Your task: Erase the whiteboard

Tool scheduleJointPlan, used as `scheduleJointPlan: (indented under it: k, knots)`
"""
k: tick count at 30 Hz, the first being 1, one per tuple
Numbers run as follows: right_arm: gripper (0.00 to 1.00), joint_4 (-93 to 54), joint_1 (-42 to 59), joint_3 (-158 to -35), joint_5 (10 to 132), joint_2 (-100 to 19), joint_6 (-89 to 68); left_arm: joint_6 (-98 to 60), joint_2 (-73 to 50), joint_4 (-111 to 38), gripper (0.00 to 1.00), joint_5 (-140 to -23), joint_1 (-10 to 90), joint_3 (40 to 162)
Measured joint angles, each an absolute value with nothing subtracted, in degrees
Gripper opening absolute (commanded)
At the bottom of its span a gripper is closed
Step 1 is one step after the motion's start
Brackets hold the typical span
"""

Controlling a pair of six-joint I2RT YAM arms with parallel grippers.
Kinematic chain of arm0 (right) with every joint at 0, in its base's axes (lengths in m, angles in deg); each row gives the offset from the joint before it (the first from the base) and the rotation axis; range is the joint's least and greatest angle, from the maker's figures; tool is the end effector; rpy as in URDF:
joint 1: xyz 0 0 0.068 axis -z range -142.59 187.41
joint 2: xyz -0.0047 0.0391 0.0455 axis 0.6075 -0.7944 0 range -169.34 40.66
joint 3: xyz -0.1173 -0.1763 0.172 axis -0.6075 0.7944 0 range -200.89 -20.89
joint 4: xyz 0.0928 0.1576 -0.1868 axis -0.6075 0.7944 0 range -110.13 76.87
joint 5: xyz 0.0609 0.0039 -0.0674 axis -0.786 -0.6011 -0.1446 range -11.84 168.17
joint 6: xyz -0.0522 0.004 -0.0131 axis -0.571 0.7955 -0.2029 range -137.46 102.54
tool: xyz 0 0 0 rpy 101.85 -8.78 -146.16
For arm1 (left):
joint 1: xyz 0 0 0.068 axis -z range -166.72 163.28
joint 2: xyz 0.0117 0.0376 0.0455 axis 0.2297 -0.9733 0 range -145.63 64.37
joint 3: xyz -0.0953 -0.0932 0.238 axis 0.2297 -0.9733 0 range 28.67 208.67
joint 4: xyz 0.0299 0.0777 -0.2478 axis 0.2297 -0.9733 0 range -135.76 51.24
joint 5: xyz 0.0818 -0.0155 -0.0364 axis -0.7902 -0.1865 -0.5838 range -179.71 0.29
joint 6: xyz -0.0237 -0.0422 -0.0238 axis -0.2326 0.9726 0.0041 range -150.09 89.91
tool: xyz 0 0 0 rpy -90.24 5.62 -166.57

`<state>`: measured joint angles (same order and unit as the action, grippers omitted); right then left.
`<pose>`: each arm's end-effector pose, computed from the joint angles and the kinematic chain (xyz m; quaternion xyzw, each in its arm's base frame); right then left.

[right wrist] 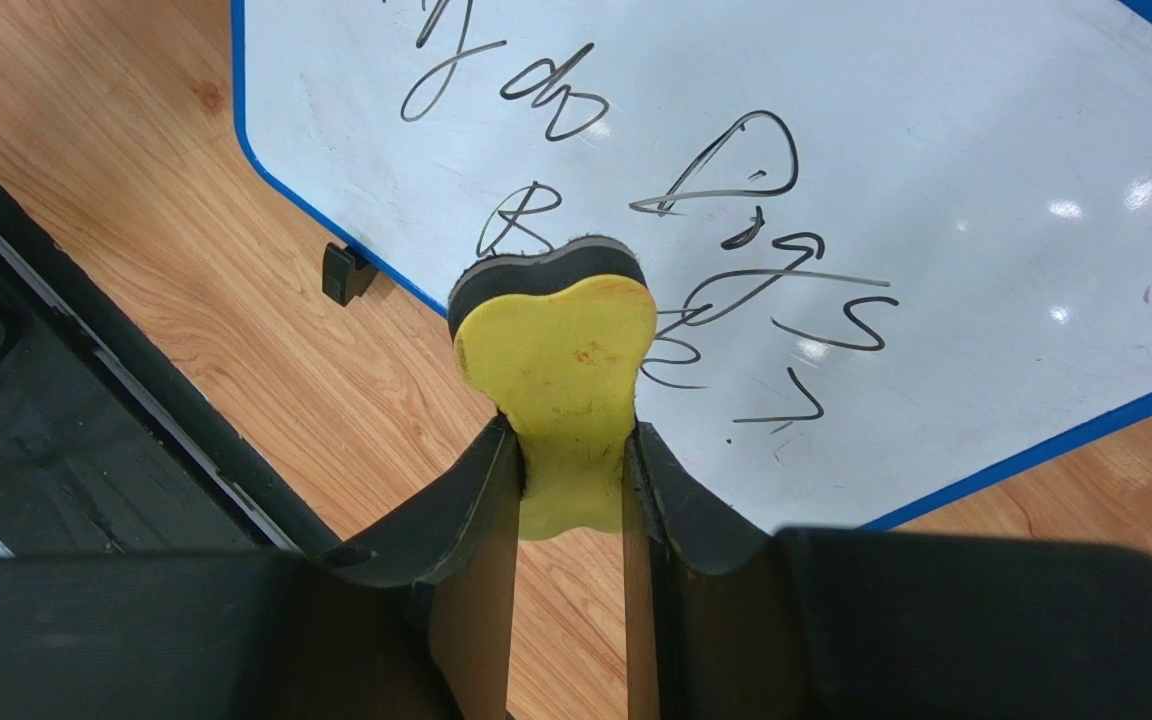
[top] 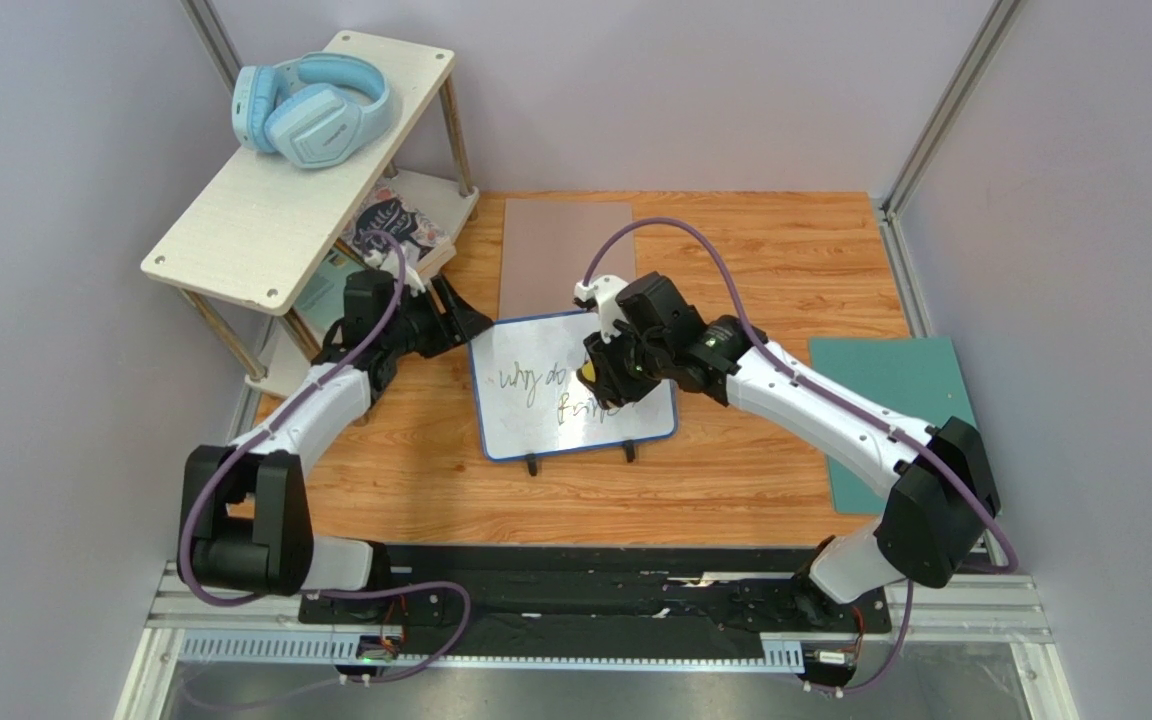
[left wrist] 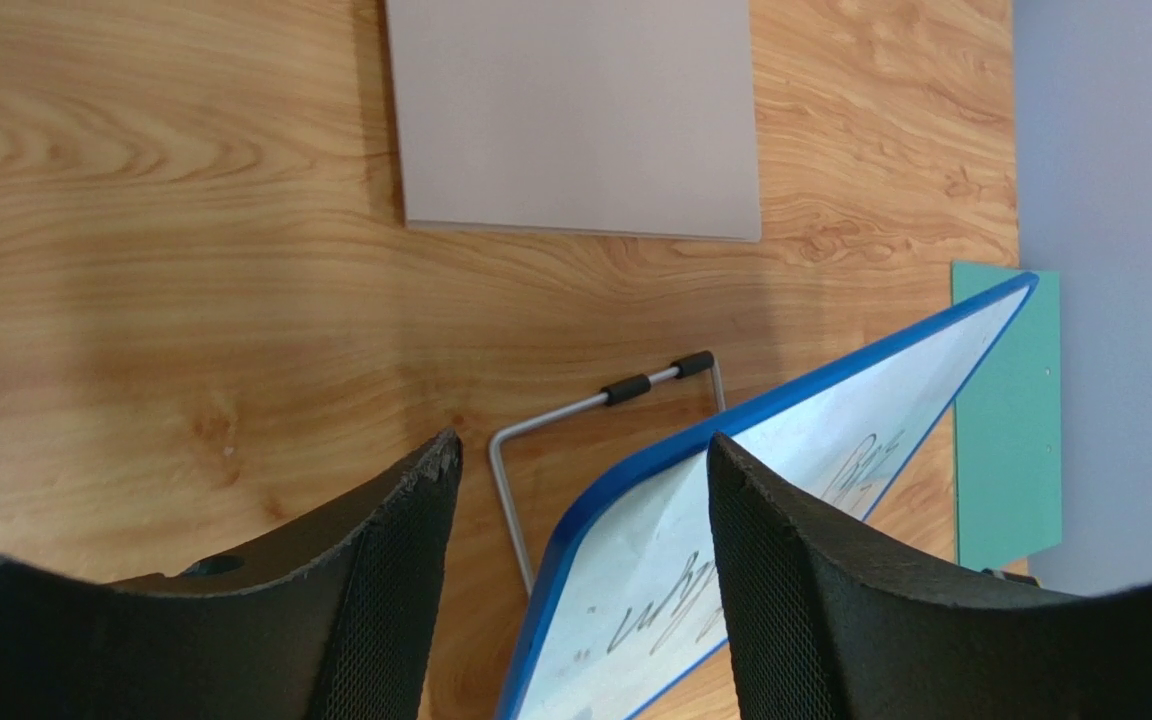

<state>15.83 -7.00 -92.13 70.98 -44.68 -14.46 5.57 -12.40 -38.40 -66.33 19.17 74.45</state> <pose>0.2261 0.2278 0.2912 -0.3516 0.8699 0.1909 0.2884 0.2893 -0.0441 0.2414 -0.1217 0.8480 -0.3366 0.3910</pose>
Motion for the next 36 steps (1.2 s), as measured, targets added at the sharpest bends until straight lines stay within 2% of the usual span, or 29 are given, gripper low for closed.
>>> scheduleJointPlan:
  k: [6,9,12,18,23,26,36]
  knots:
    - [0.01,15.1,-4.8,-92.0,69.4,-44.6,-13.8,5.7,-14.4,-29.2,0.64,-63.6,20.9,69.8]
    - [0.01,14.6,-3.4,-92.1,68.6,-44.6,-13.8,5.7,-14.4,-26.4,0.6,-62.3,21.1,68.0]
    - [0.01,14.4,-2.6,-92.1,68.1,-44.7,-13.8,5.8,-15.0,-24.0,0.51,-61.1,21.1,67.4]
    - [0.0,11.7,-2.4,-91.3,68.7,-45.4,-12.7,6.5,-16.2,-18.4,0.25,-56.8,21.1,66.6]
    - [0.0,10.2,-2.5,-89.0,71.7,-46.5,-11.6,7.4,-16.4,-13.8,0.19,-52.1,21.2,66.5]
    - [0.0,9.4,-2.5,-88.2,74.0,-47.3,-10.9,7.4,-17.1,-12.9,0.02,-51.6,21.2,66.5]
    - [0.0,5.1,-2.5,-88.1,83.4,-49.7,-9.2,7.6,-20.1,-9.7,0.0,-50.2,21.1,65.5]
